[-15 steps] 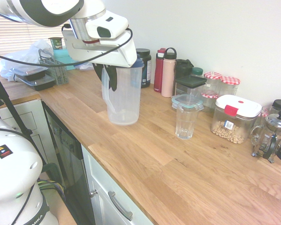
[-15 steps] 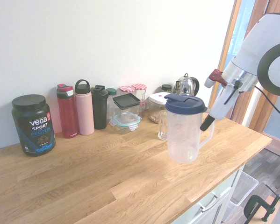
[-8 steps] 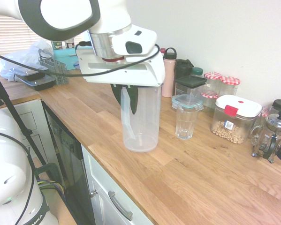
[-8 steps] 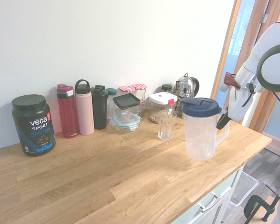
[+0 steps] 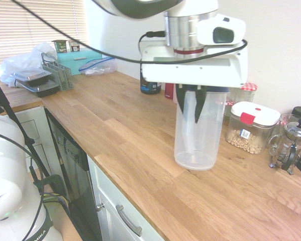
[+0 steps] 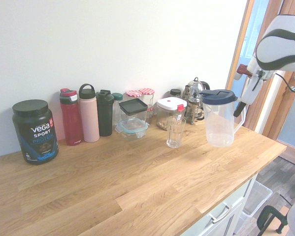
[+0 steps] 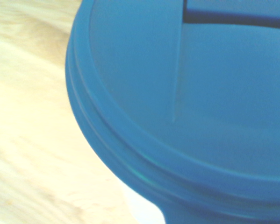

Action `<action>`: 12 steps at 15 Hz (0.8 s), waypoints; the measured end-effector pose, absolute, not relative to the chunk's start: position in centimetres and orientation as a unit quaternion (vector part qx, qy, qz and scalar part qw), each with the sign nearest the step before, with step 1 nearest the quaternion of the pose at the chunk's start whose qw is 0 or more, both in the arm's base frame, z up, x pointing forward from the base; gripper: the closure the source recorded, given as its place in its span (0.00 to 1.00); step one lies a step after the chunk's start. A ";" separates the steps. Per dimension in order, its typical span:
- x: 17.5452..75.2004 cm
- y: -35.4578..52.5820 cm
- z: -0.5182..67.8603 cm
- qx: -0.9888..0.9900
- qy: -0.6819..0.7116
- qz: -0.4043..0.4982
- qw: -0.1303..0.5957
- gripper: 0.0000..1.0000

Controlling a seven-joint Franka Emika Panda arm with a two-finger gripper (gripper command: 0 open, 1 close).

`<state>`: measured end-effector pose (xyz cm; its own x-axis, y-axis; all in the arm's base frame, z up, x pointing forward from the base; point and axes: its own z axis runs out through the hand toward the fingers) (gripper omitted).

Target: Pour me some water

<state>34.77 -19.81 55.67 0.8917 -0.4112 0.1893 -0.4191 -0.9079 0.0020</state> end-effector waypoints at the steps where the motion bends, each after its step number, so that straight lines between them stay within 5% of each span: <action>1: 36.3 -20.0 56.1 0.975 -0.209 0.068 0.038 1.00; 6: 39.9 -21.4 60.4 0.977 -0.188 -0.024 0.096 1.00; 12: 45.6 -18.0 58.0 0.975 -0.159 -0.082 0.131 1.00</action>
